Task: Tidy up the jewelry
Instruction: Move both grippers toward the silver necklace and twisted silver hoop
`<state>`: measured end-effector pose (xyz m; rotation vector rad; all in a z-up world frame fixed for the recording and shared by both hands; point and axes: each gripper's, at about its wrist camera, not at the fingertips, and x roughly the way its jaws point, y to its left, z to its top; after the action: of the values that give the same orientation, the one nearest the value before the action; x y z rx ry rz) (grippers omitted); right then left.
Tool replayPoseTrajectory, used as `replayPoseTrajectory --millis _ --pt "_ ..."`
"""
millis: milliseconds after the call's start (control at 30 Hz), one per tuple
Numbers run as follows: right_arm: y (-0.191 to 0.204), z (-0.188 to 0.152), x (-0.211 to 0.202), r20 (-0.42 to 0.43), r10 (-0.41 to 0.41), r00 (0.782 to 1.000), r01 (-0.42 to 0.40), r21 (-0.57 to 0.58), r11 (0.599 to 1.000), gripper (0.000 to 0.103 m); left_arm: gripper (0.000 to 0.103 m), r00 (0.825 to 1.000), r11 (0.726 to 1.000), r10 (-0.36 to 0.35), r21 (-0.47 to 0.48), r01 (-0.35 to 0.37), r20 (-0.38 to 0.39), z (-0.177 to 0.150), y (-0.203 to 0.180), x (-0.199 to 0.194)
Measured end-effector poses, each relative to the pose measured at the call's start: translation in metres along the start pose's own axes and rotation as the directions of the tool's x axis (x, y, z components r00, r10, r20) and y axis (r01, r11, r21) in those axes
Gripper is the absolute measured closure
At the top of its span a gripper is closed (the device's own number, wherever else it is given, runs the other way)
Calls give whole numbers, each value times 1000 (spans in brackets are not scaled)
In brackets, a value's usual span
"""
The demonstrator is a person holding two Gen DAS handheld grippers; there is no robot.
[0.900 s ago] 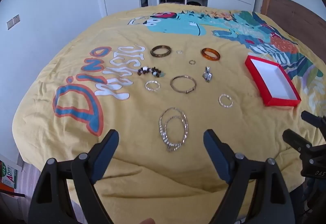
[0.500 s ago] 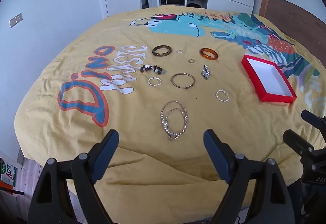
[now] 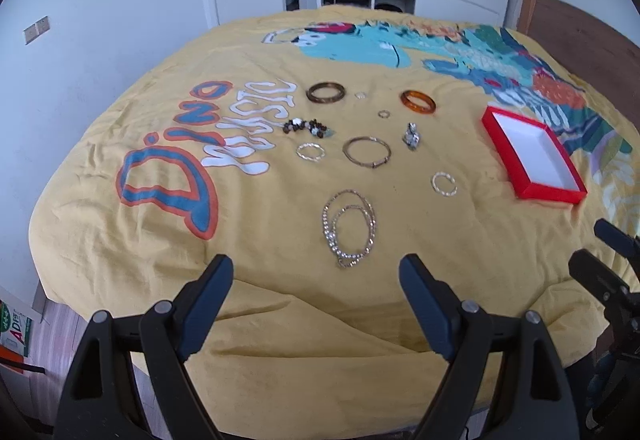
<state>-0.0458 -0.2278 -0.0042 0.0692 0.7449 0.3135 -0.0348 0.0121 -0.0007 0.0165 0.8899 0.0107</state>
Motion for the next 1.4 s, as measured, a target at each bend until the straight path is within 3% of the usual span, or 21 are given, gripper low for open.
replayPoseTrajectory --millis 400,967,1400 --pt "-15 -1 30 -60 -30 998 33 52 998 1 18 999 999 31 18 -30 -16 4 -3 23" --pt "-16 0 80 -144 -20 989 26 40 999 8 18 998 998 11 -65 -16 -64 10 18 71" --pt "-19 15 128 -195 23 981 -16 35 999 32 24 990 997 -15 -71 5 -140 18 21 128"
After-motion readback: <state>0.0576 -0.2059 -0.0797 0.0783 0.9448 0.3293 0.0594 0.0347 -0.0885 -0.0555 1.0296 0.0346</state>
